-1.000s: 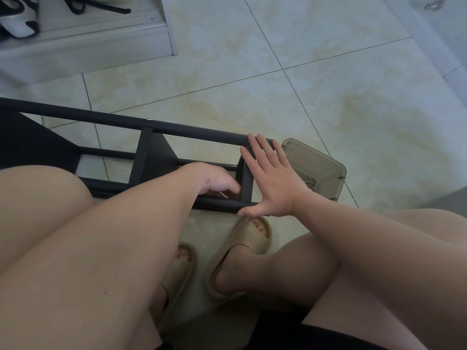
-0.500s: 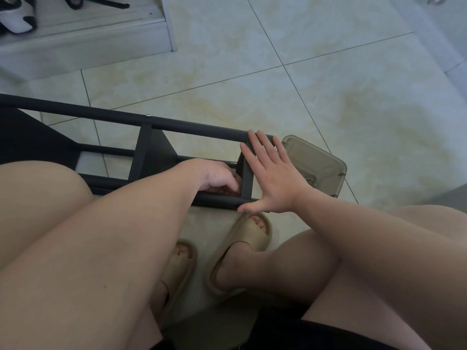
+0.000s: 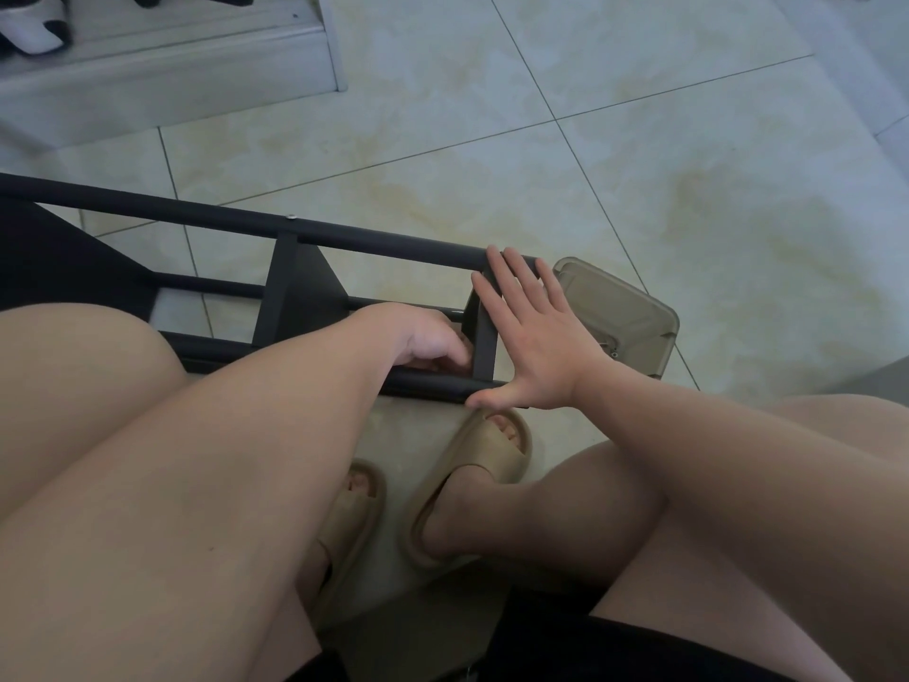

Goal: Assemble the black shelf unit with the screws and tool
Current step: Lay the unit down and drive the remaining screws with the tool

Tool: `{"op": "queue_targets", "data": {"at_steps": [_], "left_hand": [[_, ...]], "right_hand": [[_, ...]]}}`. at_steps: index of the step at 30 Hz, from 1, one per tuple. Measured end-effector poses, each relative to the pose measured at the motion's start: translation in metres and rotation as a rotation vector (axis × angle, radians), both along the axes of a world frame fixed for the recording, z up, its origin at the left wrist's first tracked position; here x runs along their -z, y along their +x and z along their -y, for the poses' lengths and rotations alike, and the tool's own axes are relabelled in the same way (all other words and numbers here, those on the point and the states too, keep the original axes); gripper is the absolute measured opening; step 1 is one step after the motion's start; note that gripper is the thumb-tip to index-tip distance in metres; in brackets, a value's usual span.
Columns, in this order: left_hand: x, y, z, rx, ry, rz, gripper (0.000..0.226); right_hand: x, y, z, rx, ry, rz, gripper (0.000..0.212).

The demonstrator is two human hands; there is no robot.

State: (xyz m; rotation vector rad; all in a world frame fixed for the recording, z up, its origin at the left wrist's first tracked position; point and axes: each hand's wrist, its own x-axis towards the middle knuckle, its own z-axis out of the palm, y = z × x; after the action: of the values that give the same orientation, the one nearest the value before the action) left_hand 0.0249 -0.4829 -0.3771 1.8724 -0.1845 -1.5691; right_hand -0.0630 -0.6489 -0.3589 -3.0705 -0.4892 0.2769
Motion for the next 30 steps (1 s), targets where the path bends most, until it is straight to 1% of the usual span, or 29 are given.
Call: {"op": "queue_targets", "data": {"at_steps": [3, 10, 13, 16, 18, 22, 30], "left_hand": [[0.0002, 0.0014, -0.0011, 0.005, -0.005, -0.010, 0.018], [0.0064, 0.0020, -0.0024, -0.017, -0.004, -0.045, 0.014], [0.0062, 0.0020, -0.0031, 0.009, 0.026, -0.085, 0.008], [0.0074, 0.0005, -0.0033, 0.052, 0.070, -0.110, 0.011], [0.0071, 0.0002, -0.0018, 0.035, 0.070, -0.107, 0.009], [0.0046, 0.0014, 0.0011, -0.014, 0.053, -0.037, 0.005], [0.0026, 0.0004, 0.0035, -0.032, 0.020, -0.051, 0.016]], "right_hand": [[0.0003, 0.0001, -0.0003, -0.002, -0.004, 0.000, 0.137], [-0.0016, -0.0006, -0.0005, -0.002, -0.013, -0.014, 0.136], [-0.0020, -0.0017, -0.0011, -0.002, -0.017, -0.016, 0.136], [-0.0015, -0.0037, -0.0018, -0.006, -0.009, -0.010, 0.136], [-0.0011, -0.0037, -0.0016, -0.006, -0.012, -0.009, 0.136], [-0.0018, -0.0011, -0.0007, -0.002, -0.007, -0.009, 0.136], [-0.0018, -0.0014, -0.0014, 0.000, -0.008, -0.011, 0.137]]}}
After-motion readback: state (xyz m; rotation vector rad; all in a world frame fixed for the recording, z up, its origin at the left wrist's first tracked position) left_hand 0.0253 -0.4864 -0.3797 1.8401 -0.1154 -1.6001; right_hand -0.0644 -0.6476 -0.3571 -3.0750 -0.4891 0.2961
